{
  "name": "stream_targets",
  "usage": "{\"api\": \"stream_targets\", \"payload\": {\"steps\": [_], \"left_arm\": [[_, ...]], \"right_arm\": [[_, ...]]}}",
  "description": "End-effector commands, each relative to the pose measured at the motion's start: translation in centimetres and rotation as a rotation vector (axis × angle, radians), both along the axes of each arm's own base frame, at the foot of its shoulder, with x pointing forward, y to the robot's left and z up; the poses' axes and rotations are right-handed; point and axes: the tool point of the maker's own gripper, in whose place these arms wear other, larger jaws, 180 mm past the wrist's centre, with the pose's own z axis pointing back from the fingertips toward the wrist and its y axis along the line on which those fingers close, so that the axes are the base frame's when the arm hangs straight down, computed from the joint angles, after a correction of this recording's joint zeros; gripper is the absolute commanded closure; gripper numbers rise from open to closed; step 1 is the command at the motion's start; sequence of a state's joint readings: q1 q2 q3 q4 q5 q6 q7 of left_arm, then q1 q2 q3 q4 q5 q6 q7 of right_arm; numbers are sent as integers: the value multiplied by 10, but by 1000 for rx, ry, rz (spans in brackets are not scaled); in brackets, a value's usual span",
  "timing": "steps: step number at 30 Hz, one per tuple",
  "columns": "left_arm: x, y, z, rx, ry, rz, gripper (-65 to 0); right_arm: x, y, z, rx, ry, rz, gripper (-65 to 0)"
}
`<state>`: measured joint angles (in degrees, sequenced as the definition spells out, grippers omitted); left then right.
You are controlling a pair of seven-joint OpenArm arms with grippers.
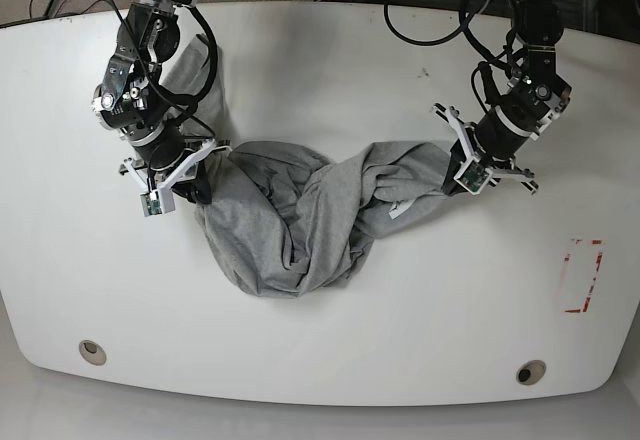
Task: Fold the T-shirt properly
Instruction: 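Lift the shirt with both grippers and pull the grippers apart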
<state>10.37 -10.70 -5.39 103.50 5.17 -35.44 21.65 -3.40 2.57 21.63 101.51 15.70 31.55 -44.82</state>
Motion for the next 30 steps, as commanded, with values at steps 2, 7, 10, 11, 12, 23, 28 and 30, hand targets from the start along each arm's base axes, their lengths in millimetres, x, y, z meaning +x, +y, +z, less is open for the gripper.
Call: {"api": "stream_targets", "payload": {"steps": [2, 7, 10, 11, 12, 23, 28, 30], "left_arm": [[15, 16, 22, 4, -65, 45, -6], [22, 22, 33, 11, -94, 63, -5], [24, 19, 40, 13, -113, 54, -4], [25, 17, 44, 15, -125, 46, -3], [25, 16, 46, 15, -130, 45, -3], [30, 21, 85, 60, -240, 38, -5], [33, 24, 98, 71, -277, 39, -4], [35, 23, 106, 71, -301, 33, -4]], "right_arm": [[21, 4, 26, 24, -89, 4, -10], [27, 4, 31, 20, -99, 7, -9], [34, 2, 40, 8, -107, 6, -9], [39, -1, 46, 1, -114, 3, -8], [40, -1, 47, -2, -114, 4, -8], [40, -17, 67, -61, -174, 19, -5], [42, -22, 80, -82, -206, 21, -5], [42, -22, 82, -90, -210, 20, -4]]}}
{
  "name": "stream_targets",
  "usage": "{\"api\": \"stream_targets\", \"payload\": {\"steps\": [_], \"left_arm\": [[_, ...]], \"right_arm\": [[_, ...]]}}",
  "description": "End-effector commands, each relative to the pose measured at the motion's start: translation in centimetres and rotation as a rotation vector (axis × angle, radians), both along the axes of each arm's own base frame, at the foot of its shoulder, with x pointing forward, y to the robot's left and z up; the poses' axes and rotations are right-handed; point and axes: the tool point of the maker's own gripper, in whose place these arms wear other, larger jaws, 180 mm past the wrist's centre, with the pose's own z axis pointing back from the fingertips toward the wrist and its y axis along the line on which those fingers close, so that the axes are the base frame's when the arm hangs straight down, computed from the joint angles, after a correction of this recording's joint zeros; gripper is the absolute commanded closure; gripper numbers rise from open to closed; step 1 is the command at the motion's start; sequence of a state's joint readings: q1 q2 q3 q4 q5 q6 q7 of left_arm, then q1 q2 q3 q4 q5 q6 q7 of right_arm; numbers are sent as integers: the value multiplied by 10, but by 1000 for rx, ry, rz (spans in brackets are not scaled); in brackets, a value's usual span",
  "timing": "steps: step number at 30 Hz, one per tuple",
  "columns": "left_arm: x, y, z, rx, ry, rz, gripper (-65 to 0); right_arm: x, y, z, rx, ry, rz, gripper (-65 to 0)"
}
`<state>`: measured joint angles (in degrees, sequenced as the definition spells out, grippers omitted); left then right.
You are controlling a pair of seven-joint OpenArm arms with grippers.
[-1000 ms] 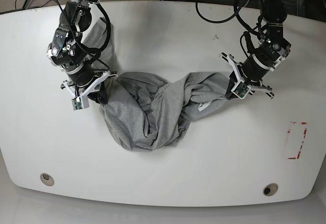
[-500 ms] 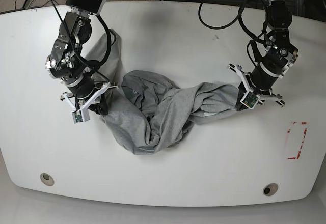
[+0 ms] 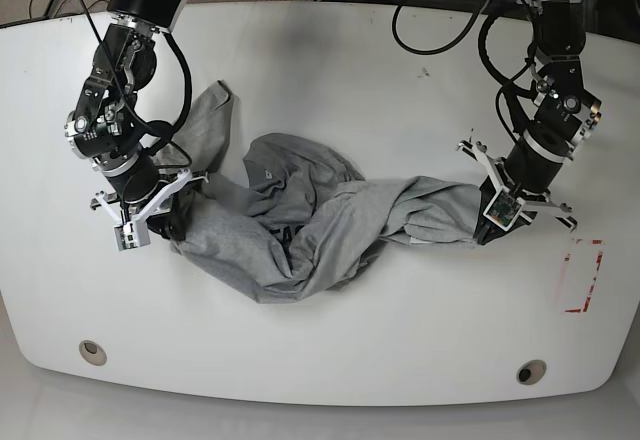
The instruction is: Fold the T-shirt properly
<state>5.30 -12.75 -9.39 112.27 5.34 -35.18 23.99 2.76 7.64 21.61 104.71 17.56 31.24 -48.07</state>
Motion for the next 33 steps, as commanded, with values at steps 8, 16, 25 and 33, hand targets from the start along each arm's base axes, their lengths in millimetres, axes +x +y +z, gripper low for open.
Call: {"api": "stream_targets", "payload": {"steps": [8, 16, 25, 33], "left_arm": [[16, 5, 46, 0, -136, -6, -3], [32, 31, 63, 39, -152, 76, -3], [44, 48, 85, 58, -178, 136, -3], [62, 46, 125, 76, -260, 144, -2]], "right_arm": [[15, 2, 39, -10, -125, 12, -3], [33, -3, 57, -30, -166, 30, -3], [57, -24, 102, -95, -241, 10, -6], [83, -53, 160, -175, -317, -16, -9]]}}
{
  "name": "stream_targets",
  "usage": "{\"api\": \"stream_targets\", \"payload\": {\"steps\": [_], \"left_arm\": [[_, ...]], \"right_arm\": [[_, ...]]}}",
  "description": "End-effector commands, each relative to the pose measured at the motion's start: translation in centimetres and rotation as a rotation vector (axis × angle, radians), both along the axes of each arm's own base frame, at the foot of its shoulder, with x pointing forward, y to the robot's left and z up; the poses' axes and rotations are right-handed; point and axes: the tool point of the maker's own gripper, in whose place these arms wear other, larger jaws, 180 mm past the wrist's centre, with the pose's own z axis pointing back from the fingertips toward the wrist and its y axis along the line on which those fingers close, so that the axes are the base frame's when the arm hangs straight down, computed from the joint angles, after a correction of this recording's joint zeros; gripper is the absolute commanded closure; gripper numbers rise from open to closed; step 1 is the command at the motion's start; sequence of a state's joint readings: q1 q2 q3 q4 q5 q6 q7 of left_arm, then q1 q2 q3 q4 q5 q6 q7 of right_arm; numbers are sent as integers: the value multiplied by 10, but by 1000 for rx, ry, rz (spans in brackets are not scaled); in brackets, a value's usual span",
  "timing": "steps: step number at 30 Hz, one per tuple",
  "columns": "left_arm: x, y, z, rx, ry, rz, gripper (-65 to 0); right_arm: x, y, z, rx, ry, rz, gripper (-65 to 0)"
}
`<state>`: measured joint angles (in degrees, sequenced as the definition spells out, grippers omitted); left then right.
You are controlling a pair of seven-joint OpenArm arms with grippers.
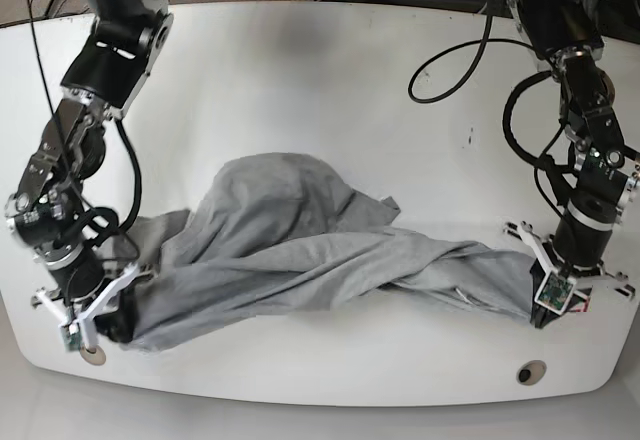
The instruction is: Fold the T-shirt properly
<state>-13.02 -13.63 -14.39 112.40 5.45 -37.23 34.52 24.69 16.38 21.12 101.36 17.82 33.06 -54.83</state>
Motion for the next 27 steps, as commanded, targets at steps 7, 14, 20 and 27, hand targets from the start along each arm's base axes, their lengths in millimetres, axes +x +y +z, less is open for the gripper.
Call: {"api": "stream_targets", "payload": {"steps": [7, 14, 20, 27], "left_arm": [[13, -4, 52, -9, -124, -6, -4], [23, 3, 79, -29, -171, 22, -7], [23, 15, 124, -81, -296, 53, -3], [14, 9, 136, -45, -332, 30, -3]], "right_arm": [[18, -18, 55, -25, -122, -8, -8], [29, -29, 78, -30, -155, -20, -7], [37, -47, 156, -21, -301, -55, -4], [28, -44, 179, -71, -364, -48, -1]]}}
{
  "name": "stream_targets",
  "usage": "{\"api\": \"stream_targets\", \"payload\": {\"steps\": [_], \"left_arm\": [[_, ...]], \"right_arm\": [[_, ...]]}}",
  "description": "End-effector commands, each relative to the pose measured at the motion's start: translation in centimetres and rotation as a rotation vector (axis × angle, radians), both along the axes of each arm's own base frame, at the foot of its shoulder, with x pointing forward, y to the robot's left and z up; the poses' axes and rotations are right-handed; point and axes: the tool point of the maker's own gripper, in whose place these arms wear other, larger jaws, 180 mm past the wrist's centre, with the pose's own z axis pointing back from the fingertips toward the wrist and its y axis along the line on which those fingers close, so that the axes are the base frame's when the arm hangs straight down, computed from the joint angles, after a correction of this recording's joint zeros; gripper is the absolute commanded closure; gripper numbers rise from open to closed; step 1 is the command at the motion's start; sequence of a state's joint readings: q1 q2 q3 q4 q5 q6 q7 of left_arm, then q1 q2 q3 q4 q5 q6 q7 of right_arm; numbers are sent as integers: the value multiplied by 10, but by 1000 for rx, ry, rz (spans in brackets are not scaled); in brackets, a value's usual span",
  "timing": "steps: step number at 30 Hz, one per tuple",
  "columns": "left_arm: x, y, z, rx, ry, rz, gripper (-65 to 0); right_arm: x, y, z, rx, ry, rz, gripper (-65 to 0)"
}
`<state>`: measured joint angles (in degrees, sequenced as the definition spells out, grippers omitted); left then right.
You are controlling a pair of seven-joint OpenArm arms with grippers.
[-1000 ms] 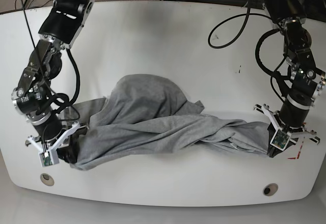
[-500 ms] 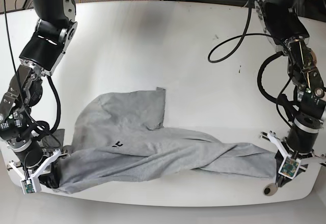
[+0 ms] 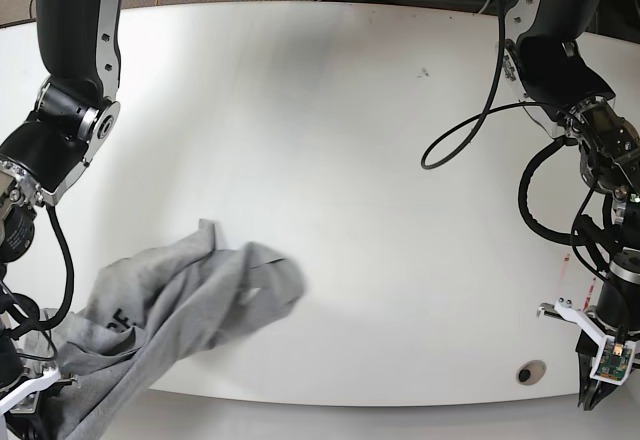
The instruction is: Fold the T-shirt properly
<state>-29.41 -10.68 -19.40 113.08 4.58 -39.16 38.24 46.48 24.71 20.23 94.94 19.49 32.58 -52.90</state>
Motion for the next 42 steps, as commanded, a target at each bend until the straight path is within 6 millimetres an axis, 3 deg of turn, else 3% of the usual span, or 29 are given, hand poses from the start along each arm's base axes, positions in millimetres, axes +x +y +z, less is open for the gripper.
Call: {"api": "stream_targets", "payload": {"steps": [1, 7, 17, 19, 27, 29, 37, 39, 42], "left_arm": [[-8, -10, 24, 24, -79, -32, -2], [-12, -16, 28, 44, -89, -44, -3], [-3, -34, 86, 27, -218, -81, -7], [3, -32, 117, -6, -272, -72, -8], [0, -34, 160, -4, -348, -70, -8], [-13, -21, 178, -3, -388, -24, -6], [-25, -4, 173, 14, -385, 24, -5], [-26, 13, 157, 31, -351, 72, -3], [-24, 17, 142, 34, -314, 82, -3]], "right_arm": [[-7, 3, 16, -33, -48, 4, -1], [-13, 5, 13, -58, -52, 4, -1], [-1, 17, 22, -46, -58, 37, -1], [12, 21, 38, -11, -76, 55, -1], [29, 31, 67, 25, -105, 95, -1], [33, 43, 84, -13, -127, 118, -5], [29, 67, 94, -89, -144, 153, -5], [27, 82, 81, -140, -114, 165, -6], [24, 90, 71, -162, -99, 177, -6]]}}
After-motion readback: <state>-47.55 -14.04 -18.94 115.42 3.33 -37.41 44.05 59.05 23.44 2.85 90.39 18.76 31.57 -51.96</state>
